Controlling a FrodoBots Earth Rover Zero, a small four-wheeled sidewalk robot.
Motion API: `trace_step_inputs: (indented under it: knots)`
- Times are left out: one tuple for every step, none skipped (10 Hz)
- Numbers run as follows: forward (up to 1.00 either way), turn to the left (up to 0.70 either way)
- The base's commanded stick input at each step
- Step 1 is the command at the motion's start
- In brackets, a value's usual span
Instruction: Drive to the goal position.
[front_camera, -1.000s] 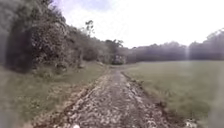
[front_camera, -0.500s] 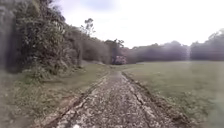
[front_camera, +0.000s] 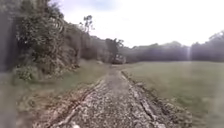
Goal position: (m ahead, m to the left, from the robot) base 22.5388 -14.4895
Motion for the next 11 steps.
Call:
trace_step_inputs:
  knots:
    - [0.85,-0.34]
    - [0.85,0.00]
    - [0.85,0.00]
    - [0.85,0.00]
    - [0.85,0.00]
    - [0.85,0.00]
    - [0.85,0.00]
    - [0.85,0.00]
    - [0.85,0.00]
    - [0.85,0.00]
    - [0.85,0.00]
